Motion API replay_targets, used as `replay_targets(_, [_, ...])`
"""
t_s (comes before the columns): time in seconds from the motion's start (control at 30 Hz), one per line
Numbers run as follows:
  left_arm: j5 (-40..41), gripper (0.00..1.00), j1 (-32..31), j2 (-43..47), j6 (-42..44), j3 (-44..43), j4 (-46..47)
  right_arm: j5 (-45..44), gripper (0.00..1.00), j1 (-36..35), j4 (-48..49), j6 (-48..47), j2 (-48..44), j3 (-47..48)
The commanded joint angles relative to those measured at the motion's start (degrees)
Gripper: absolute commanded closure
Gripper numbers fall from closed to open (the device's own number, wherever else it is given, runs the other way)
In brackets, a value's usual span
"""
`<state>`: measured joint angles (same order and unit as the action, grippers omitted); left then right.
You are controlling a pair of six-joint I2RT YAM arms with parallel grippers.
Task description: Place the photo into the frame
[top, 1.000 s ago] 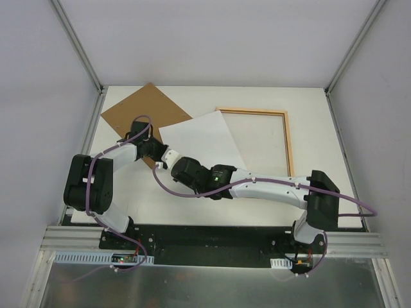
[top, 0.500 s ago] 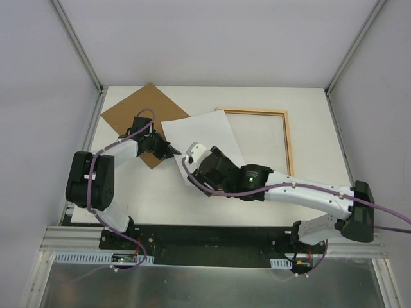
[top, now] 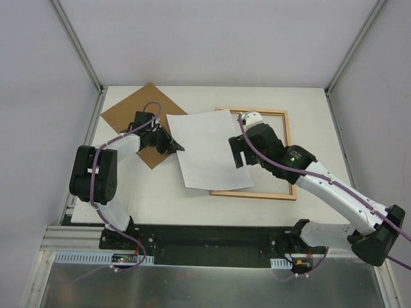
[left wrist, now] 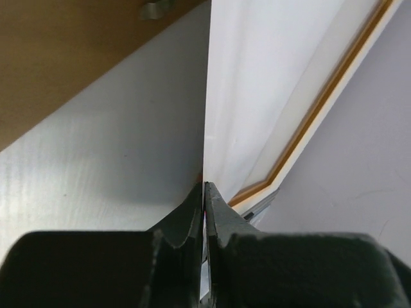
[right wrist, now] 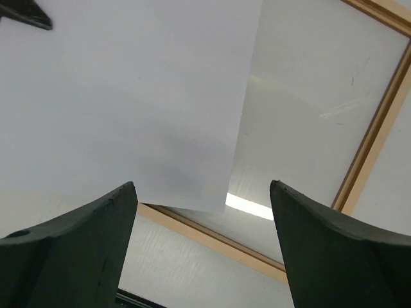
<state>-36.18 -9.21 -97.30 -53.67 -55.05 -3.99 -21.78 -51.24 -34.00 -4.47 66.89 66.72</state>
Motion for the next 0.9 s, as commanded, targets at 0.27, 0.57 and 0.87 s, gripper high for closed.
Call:
replay_targets(0.27, [-11.6,1.00,-2.5,-3.9,7.8,-13.8,1.0,11.8,0.14,26.2,0.0,9.7,5.4,2.4])
replay_targets(0.57, [-16.0,1.00,-5.8,-12.9,9.1,-23.6,1.2,16.9,0.13,39.4,0.9,11.6,11.6,3.5])
replay_targets(0.87, [-15.9,1.00,-10.2,-19.4,7.3,-27.7,3.2,25.6,0.14,50.0,5.8,14.1,16.2,0.3])
